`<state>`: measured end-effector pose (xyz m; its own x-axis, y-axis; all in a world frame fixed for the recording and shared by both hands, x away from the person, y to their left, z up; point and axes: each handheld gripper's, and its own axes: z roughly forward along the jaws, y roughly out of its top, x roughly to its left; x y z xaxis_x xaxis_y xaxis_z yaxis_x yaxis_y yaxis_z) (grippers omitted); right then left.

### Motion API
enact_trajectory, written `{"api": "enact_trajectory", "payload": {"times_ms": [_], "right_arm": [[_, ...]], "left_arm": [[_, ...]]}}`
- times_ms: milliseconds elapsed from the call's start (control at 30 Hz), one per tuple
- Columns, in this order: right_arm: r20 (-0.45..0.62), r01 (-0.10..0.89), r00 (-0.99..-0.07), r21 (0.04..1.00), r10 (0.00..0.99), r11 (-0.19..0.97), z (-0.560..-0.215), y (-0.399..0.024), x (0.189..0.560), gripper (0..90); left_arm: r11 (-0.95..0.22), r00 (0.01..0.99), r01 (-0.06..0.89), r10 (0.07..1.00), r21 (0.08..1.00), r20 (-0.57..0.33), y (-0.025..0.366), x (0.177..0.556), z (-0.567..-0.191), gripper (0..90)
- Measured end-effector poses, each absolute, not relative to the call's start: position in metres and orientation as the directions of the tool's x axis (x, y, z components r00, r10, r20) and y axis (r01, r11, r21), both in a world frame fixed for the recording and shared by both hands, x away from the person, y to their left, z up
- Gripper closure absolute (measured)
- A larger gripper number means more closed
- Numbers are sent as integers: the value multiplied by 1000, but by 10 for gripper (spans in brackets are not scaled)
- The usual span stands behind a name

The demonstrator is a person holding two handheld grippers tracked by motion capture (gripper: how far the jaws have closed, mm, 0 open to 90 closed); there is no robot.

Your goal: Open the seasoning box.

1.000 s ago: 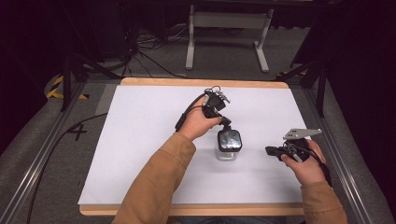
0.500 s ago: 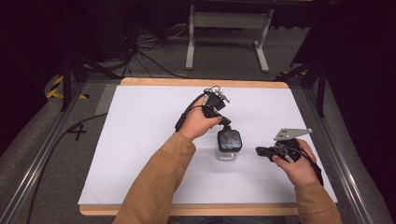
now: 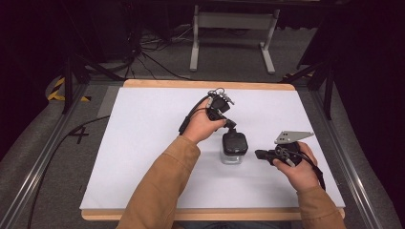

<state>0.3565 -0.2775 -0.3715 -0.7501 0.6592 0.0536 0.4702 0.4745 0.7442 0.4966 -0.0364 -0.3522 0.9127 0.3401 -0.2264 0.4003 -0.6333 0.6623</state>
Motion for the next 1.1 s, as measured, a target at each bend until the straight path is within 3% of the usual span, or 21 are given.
{"api": "enact_trajectory", "payload": {"times_ms": [433, 600, 833, 1100], "right_arm": [[62, 442, -776, 762, 627, 473, -376, -260, 360, 900], [58, 436, -779, 765, 625, 473, -377, -259, 360, 900], [59, 421, -779, 787, 624, 451, -373, -258, 361, 900], [40, 384, -780, 818, 625, 427, -363, -255, 362, 900]], "left_arm": [[-632, 913, 399, 345, 665, -219, -36, 495, -352, 897], [-629, 905, 398, 390, 668, -172, -31, 491, -348, 895], [-559, 904, 364, 405, 745, -137, 7, 461, -320, 897], [-539, 903, 357, 408, 763, -134, 39, 427, -319, 897]]}}
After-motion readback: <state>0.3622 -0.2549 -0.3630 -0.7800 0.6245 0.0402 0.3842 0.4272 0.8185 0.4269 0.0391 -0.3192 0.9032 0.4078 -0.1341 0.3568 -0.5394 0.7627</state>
